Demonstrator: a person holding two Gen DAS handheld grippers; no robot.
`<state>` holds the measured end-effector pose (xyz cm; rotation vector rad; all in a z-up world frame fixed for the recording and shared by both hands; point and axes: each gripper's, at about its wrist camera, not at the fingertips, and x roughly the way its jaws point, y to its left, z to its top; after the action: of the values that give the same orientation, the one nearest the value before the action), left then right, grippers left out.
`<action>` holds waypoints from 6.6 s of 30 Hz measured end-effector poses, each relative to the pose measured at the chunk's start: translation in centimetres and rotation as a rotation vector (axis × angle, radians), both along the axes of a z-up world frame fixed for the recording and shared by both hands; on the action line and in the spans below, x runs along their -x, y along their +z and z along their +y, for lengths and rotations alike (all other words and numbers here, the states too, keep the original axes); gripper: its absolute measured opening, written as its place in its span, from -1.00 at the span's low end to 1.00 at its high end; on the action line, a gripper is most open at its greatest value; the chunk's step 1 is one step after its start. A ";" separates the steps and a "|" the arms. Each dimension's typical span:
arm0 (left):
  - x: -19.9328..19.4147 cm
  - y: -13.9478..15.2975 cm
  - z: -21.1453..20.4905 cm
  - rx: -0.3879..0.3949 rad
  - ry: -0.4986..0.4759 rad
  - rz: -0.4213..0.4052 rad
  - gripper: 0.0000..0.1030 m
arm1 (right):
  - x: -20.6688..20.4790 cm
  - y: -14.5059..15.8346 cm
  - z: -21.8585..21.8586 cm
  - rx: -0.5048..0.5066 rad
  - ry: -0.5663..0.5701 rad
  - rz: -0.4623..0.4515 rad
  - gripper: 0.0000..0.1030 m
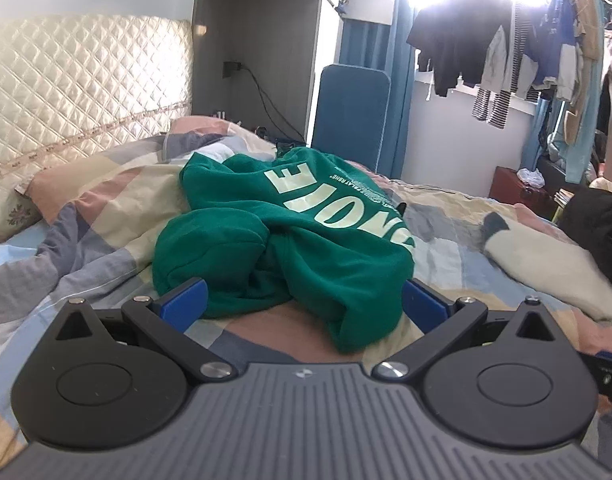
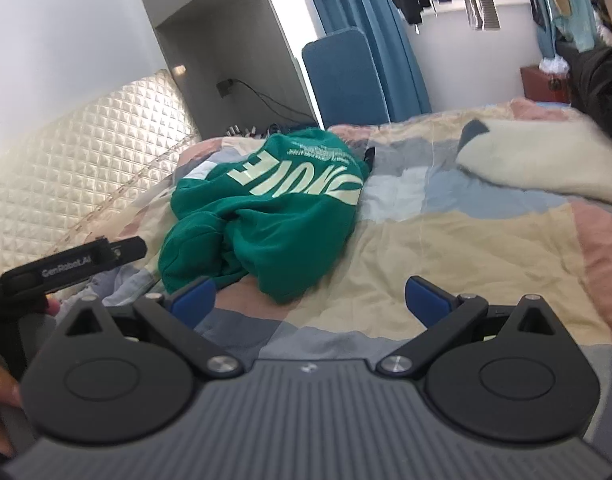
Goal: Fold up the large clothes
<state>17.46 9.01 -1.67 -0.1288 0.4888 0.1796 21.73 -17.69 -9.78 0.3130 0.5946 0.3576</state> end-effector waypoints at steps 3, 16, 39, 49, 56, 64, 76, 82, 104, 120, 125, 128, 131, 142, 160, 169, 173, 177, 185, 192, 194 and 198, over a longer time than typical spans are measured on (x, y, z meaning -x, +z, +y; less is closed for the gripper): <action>-3.3 -1.0 1.0 0.011 0.030 -0.008 1.00 | -2.7 -0.8 0.9 -0.023 -0.004 0.018 1.00; -16.9 -11.4 7.2 0.101 0.064 0.090 1.00 | -13.3 -9.4 3.1 -0.155 0.021 0.167 1.00; -21.1 -20.8 15.9 0.142 0.471 0.043 0.64 | -18.3 -13.8 9.8 -0.061 0.263 0.115 -0.50; -19.4 -20.7 18.4 0.336 0.515 0.110 0.66 | -15.7 -10.4 7.1 -0.017 0.205 -0.007 -0.77; -20.0 -21.0 18.8 0.360 0.513 0.119 0.57 | -14.7 -11.2 7.0 -0.007 0.224 -0.010 -0.78; -20.3 -20.8 17.6 0.330 0.421 0.068 -0.58 | -14.8 -11.1 7.0 0.020 0.247 -0.052 -0.82; -11.8 -11.9 9.0 0.315 0.064 -0.072 -0.64 | -14.3 -7.9 2.2 -0.097 0.152 -0.049 -0.86; -7.0 -8.2 2.6 0.288 -0.087 -0.099 -0.65 | -12.5 -6.3 -1.9 -0.143 0.086 -0.075 -0.94; 1.8 -8.3 -15.7 0.173 -0.307 0.031 -0.65 | -6.2 -4.7 -9.0 -0.252 0.097 -0.030 -0.92; -1.0 -7.0 -10.5 0.236 -0.276 0.125 0.30 | -6.9 -7.1 -6.5 -0.295 0.137 0.073 -0.86; -0.7 -5.0 -8.3 0.251 -0.269 0.076 0.38 | -7.5 -8.1 -6.1 -0.303 0.126 0.112 -0.44; -1.1 -3.8 -6.4 0.281 -0.270 0.036 0.54 | -7.9 -8.7 -5.9 -0.307 0.115 0.121 0.00; -1.9 -2.7 -4.0 0.330 -0.268 -0.004 0.62 | -8.7 -9.3 -5.3 -0.279 0.105 0.136 0.01; -13.4 -7.1 6.3 0.371 -0.016 0.032 0.78 | -12.7 -12.6 -2.9 -0.117 0.051 0.156 0.00; -21.0 -19.6 12.9 0.581 -0.035 -0.003 -0.64 | -16.8 -13.7 0.5 0.015 0.056 0.016 -0.71; -16.8 -14.6 11.7 0.690 -0.274 -0.225 -0.80 | -12.7 -6.9 -2.5 0.024 -0.015 -0.178 -0.79; -13.6 -13.1 11.2 0.761 -0.322 -0.276 -0.80 | -9.7 -4.1 -4.1 0.040 -0.050 -0.238 -0.79; -9.3 -11.3 9.9 0.779 -0.380 -0.305 -0.80 | -6.5 -1.0 -6.0 0.063 -0.080 -0.313 -0.80; -0.9 -8.0 6.0 0.751 -0.477 -0.259 -0.79 | -3.0 2.9 -9.4 0.126 -0.125 -0.367 -0.80; -0.2 -11.7 2.7 0.708 -0.371 -0.059 -0.78 | -6.2 -4.3 -11.4 0.080 -0.165 -0.026 -0.78; -1.0 -13.0 2.3 0.681 -0.332 -0.001 -0.78 | -7.3 -7.0 -11.4 0.057 -0.177 0.088 -0.76; -2.0 -14.3 1.8 0.664 -0.297 0.061 -0.78 | -7.7 -8.6 -11.0 0.022 -0.189 0.169 -0.69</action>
<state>19.44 10.79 -15.98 -0.6966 0.6079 -0.2778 29.47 -28.72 -18.42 0.3777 0.7277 0.1435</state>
